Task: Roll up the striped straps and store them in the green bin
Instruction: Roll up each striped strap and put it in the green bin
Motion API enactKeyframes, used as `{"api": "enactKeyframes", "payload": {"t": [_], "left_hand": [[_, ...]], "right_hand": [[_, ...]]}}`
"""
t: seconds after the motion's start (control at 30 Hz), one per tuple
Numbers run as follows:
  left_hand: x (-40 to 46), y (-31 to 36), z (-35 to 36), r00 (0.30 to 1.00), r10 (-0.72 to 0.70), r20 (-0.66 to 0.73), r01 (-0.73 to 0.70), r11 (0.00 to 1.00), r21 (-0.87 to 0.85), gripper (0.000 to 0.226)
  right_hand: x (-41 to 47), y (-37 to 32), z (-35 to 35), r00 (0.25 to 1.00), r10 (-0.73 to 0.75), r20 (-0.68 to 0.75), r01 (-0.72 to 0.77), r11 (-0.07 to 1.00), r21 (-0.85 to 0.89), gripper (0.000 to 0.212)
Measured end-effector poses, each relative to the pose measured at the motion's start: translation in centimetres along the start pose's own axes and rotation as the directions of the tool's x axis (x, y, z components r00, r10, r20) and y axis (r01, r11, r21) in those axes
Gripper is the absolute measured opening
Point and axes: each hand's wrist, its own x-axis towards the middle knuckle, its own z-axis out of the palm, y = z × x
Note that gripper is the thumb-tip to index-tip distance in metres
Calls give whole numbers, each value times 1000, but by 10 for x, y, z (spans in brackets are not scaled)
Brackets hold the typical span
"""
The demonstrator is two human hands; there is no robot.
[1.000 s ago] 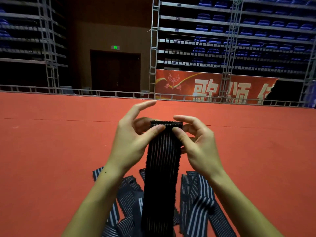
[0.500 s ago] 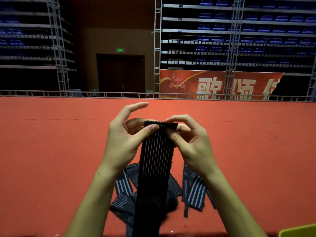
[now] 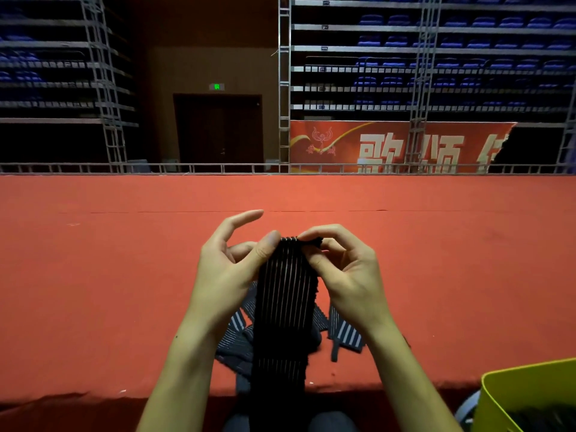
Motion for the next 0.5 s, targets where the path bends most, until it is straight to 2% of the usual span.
{"api": "enactKeyframes", "payload": {"t": [0.17, 0.27, 0.37, 0.5], "left_hand": [[-14, 0, 2, 999, 23, 36, -24, 999, 21, 51], [-22, -1, 1, 998, 24, 62, -26, 999, 39, 52], [-30, -3, 2, 996, 36, 81, -41, 997, 58, 53], [-40, -2, 3, 994, 73, 76, -81, 991, 106, 53]], "right_hand": [[-19, -5, -10, 999, 32, 5, -31, 997, -69, 23], [-30, -9, -14, 997, 72, 28, -68, 991, -114, 17], [-38, -13, -18, 991, 132, 2, -131, 987, -96, 27], [-47, -17, -21, 993, 115, 30, -108, 979, -174, 17]]}}
